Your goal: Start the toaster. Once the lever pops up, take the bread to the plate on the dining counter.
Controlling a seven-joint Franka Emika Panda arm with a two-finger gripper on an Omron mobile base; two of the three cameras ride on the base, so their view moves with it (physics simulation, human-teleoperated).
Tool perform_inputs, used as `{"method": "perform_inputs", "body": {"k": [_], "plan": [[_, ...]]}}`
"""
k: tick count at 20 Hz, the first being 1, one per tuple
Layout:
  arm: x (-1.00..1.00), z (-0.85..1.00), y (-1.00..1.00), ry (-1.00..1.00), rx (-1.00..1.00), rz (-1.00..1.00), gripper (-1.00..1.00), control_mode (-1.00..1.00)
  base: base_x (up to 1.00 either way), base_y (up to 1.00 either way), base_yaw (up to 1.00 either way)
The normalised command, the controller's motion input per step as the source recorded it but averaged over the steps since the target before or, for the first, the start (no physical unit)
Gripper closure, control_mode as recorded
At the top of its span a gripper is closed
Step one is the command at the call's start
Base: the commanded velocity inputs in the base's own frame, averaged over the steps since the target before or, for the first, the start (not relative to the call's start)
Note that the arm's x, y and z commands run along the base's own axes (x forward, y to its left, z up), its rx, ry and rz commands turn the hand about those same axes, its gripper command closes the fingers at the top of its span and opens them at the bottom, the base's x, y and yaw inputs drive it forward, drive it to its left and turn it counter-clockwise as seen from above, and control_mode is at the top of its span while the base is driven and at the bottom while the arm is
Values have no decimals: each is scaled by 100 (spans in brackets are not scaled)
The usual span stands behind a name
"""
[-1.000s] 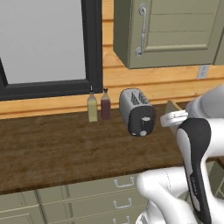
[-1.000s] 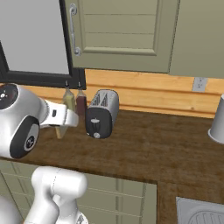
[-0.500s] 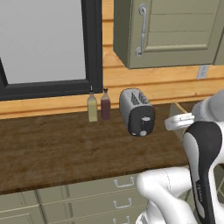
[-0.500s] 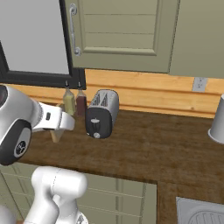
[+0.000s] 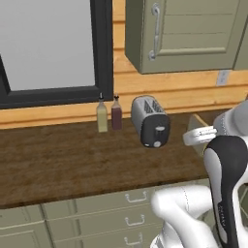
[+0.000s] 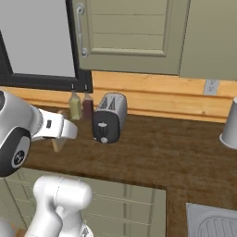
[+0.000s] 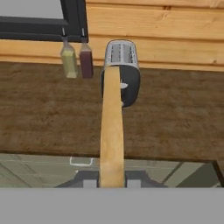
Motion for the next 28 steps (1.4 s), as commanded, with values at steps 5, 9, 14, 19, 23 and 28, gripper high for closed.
{"method": "perform_inputs", "body": {"k": [5,9,14,19,23,28], "plan": [[0,0,0,0,0,0,100,100,-60,6,43],[0,0,0,0,0,0,100,100,-31,20,74],[0,0,0,0,0,0,100,100,-21,33,95],[0,0,0,0,0,0,100,100,-24,31,100],[0,0,0,0,0,0,100,100,0,37,92],[0,0,0,0,0,0,100,100,0,28,92]]}}
